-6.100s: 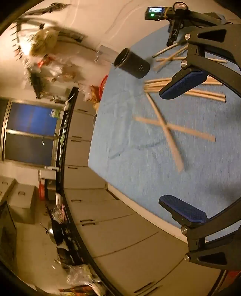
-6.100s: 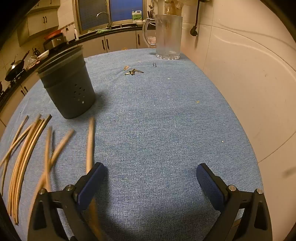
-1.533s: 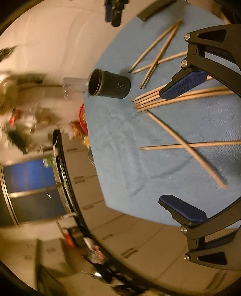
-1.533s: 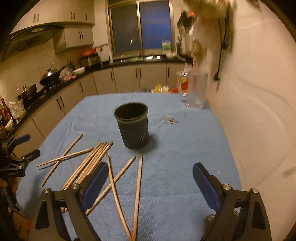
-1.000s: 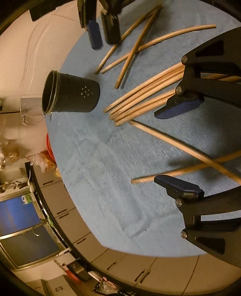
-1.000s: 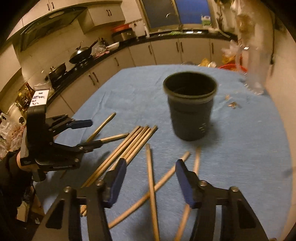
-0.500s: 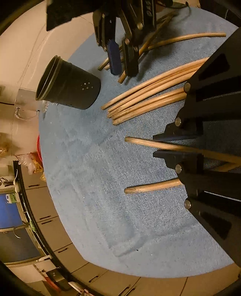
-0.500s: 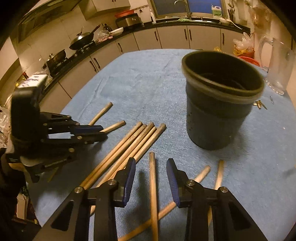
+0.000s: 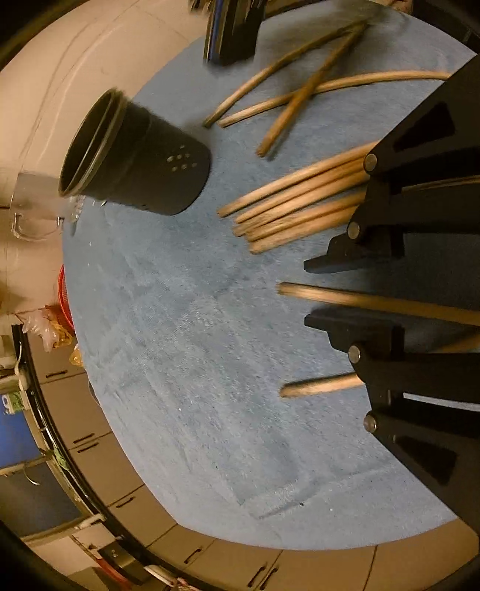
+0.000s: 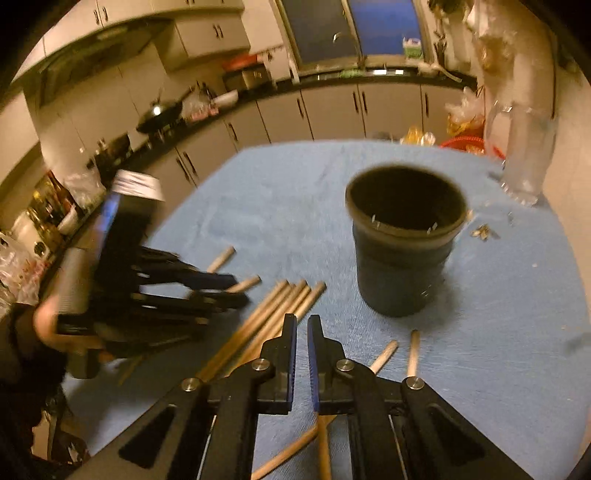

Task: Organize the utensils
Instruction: 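Close the left tool on one wooden chopstick while the right tool grasps another, then lift the held chopsticks upright with both tools and carry them above the black cup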

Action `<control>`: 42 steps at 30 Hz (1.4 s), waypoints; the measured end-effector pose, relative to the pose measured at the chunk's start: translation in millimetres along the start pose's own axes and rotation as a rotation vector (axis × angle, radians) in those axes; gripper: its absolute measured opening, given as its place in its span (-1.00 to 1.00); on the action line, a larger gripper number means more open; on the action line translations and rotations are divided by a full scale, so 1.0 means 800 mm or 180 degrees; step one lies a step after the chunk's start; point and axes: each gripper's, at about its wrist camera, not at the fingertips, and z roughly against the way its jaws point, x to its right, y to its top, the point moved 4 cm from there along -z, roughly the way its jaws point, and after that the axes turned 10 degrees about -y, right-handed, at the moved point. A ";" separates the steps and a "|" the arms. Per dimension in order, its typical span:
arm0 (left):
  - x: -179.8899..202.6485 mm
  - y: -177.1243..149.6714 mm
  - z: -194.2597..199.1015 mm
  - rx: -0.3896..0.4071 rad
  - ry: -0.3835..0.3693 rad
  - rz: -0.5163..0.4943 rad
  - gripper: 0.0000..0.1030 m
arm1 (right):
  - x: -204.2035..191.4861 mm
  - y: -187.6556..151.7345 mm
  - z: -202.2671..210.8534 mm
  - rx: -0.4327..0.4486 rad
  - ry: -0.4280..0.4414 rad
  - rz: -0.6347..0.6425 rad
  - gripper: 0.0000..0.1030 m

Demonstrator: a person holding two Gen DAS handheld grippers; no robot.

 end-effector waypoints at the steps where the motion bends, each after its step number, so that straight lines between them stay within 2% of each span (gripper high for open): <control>1: -0.001 0.003 -0.003 0.0006 -0.0037 0.0040 -0.80 | 0.000 0.003 0.011 0.0046 0.0021 0.0002 -0.86; 3: 0.000 0.007 -0.001 0.0031 -0.0034 0.0111 -0.87 | -0.001 0.005 0.024 0.0023 0.0056 0.0053 -0.86; 4: -0.004 -0.004 -0.003 0.0058 -0.0034 0.0130 -0.87 | -0.004 0.004 0.022 -0.0092 0.0110 0.0123 -0.86; 6: -0.006 -0.008 0.009 0.0228 -0.0041 0.0220 -0.87 | -0.010 0.000 0.009 -0.0259 0.0047 0.0311 -0.77; 8: -0.006 -0.011 0.030 0.0359 -0.0115 0.0314 -0.87 | -0.014 -0.009 -0.007 -0.0387 -0.0101 0.0501 -0.47; 9: -0.007 -0.013 0.040 0.0414 -0.0145 0.0354 -0.87 | -0.016 -0.012 -0.015 -0.0395 -0.0154 0.0545 -0.45; 15: -0.001 -0.039 0.127 0.0845 -0.0274 0.0536 -0.87 | -0.016 -0.017 -0.049 -0.0400 -0.0190 0.0532 -0.45; 20: 0.005 -0.058 0.167 0.1020 -0.0302 0.0605 -0.87 | -0.023 -0.016 -0.081 -0.0538 -0.0337 0.0583 -0.47; 21: -0.002 -0.052 0.170 0.1040 -0.0302 0.0611 -0.87 | -0.023 -0.017 -0.086 -0.0580 -0.0382 0.0598 -0.51; 23: -0.005 -0.054 0.179 0.1103 -0.0308 0.0663 -0.87 | -0.020 -0.018 -0.087 -0.0583 -0.0463 0.0582 -0.80; 24: -0.008 -0.054 0.182 0.1133 -0.0320 0.0694 -0.87 | -0.019 -0.019 -0.084 -0.0588 -0.0444 0.0554 -0.83; 29: 0.000 -0.055 0.208 0.1280 -0.0297 0.0694 -0.87 | -0.025 -0.006 -0.028 -0.0263 -0.0319 0.0490 -0.85; 34: 0.020 -0.049 0.238 0.1432 -0.0284 0.0616 -0.87 | -0.023 0.010 0.066 0.0147 -0.0196 0.0465 -0.85; 42: 0.059 -0.036 0.284 0.1685 -0.0253 0.0469 -0.87 | -0.018 0.032 0.178 0.0593 -0.0163 0.0380 -0.85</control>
